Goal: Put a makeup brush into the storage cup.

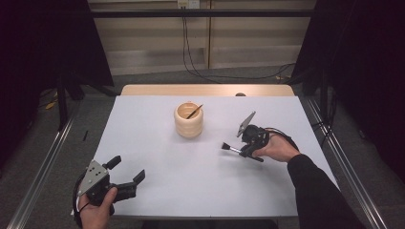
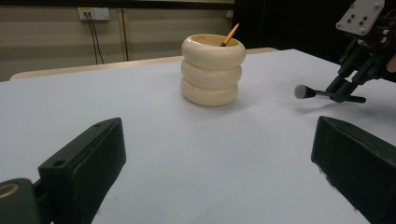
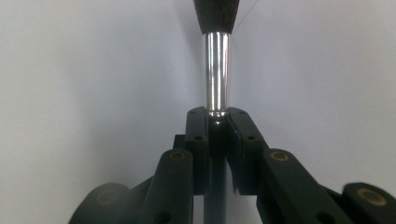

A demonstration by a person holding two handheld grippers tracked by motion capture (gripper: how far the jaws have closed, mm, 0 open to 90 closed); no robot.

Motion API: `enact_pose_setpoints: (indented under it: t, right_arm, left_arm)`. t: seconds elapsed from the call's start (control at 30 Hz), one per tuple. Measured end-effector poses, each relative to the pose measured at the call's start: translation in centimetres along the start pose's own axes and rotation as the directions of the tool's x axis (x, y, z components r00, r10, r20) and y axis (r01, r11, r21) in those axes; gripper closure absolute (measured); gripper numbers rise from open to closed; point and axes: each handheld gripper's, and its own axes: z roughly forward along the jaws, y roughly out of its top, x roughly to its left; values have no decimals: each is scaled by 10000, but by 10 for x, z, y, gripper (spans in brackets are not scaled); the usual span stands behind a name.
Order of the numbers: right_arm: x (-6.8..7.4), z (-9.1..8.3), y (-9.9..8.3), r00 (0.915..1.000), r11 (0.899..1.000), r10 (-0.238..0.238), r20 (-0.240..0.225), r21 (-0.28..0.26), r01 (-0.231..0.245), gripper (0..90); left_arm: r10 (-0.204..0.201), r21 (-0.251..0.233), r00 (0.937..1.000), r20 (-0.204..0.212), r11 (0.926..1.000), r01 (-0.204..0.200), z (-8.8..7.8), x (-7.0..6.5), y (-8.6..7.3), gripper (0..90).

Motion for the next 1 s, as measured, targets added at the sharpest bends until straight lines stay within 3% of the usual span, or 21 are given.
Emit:
enact_pose_setpoints:
  t: [0.37,0.47,0.6,0.7,0.73,0.8,0.83,0.87,0.9,0.93,1.0]
  right_arm:
    - [-2,-11,-13,9976,9938,694,68,-874,-686,792]
    - [-2,-15,-16,9971,9895,744,142,-1254,-721,792]
    - [2,-18,-20,9956,9788,935,-92,-1821,-936,792]
    - [4,-18,-22,9942,9754,1050,-243,-1921,-1077,792]
    - [5,-19,-24,9895,9666,1430,-214,-2120,-1443,792]
    - [5,-18,-25,9892,9639,1449,-211,-2228,-1460,792]
    - [4,-19,-28,9864,9528,1643,-53,-2581,-1601,792]
    - [4,-19,-28,9864,9528,1643,-53,-2581,-1601,792]
    - [4,-21,-31,9823,9360,1870,-119,-3012,-1819,792]
    - [4,-21,-32,9819,9305,1893,-82,-3179,-1820,792]
    - [4,-22,-33,9819,9278,1892,53,-3284,-1770,792]
  left_arm:
    - [-69,-72,10000,61,9999,70,1,-1,0,31]
    - [-10,-40,10000,42,10000,10,1,0,0,31]
    - [9,5,9999,138,10000,-9,0,-1,0,31]
    - [29,8,9999,104,10000,-29,0,-1,1,31]
    - [8,0,9999,127,10000,-8,0,-1,1,31]
    - [-7,-12,10000,88,10000,7,0,-1,1,31]
    - [-17,-22,9999,151,10000,17,0,-1,1,31]
    - [-18,-22,10000,74,10000,18,0,-1,1,31]
    - [-18,-18,10000,68,10000,18,0,-1,1,31]
    - [-5,-11,10000,72,10000,5,0,-1,1,31]
    - [26,5,10000,94,10000,-26,0,-1,1,31]
